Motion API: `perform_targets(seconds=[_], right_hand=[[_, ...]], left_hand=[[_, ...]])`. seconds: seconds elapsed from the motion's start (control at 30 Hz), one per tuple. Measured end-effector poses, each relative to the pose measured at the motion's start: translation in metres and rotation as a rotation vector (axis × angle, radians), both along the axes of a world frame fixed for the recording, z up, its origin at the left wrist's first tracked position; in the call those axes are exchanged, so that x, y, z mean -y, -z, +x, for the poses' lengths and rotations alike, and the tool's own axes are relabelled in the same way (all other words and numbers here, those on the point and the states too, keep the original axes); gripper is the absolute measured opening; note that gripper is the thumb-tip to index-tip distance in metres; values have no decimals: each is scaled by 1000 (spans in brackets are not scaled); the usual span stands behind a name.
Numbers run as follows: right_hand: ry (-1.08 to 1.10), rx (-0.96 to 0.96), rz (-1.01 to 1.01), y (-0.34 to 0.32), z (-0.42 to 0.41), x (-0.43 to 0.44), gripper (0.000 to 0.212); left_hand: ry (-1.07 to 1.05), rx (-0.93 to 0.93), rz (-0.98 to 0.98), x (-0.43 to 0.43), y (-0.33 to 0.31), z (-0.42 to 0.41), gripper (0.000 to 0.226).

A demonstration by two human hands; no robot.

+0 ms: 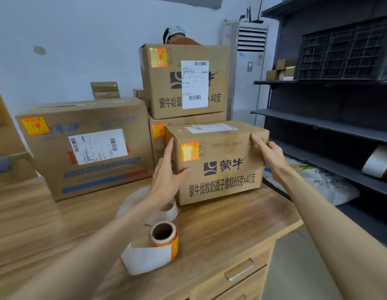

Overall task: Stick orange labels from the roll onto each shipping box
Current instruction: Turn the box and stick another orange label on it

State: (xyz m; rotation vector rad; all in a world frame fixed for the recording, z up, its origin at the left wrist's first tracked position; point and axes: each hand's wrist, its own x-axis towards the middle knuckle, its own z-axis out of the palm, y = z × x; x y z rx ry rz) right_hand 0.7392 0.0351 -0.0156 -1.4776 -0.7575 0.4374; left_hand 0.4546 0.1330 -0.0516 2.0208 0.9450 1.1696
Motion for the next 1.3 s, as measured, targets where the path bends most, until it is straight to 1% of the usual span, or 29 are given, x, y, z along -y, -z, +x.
perform_targets(seconds=[0.07,0.17,0.2,0.3,0.43,0.57,0.63,0.7,0.77,0.8,0.9,0.97,1.07,1.2,1.3], right_hand=[[-3,-4,6,8,1,-12,51],[-22,15,7,15,0,-25,71],[-33,17,7,16,0,-28,75],[-52,29,0,17,0,-32,77],[-67,41,-10,18,0,-31,80],[-53,98,-61,9,-4,-23,86],[15,164,-40,2,-8,-18,88],[156,302,-9,-8,-16,-11,87],[274,507,8,-20,-28,-3,76],[292,603,16,-26,-37,0,67],[201,820,29,-49,-78,6,46],[92,889,29,-60,-117,3,37],[-90,975,23,-71,-183,-10,35],[-287,1057,9,-74,-283,-30,27],[-377,1136,5,-74,-361,-41,35]], left_hand=[[-20,-4,15,-2,5,-5,103],[-52,-4,28,-2,10,-12,103],[-65,-9,40,-1,11,-14,103],[-105,-46,64,1,13,-18,103],[-102,-85,74,3,15,-23,103],[-73,-130,72,6,9,-33,96],[-73,-181,91,9,2,-44,88],[-103,-231,121,12,-10,-59,78],[-140,-278,152,14,-24,-78,65],[-155,-305,170,15,-32,-89,58],[-203,-424,221,17,-53,-129,45],[-245,-538,264,17,-67,-162,44],[-319,-706,307,20,-88,-217,44],[-417,-800,294,32,-113,-303,42],[-532,-848,299,47,-126,-372,43]])
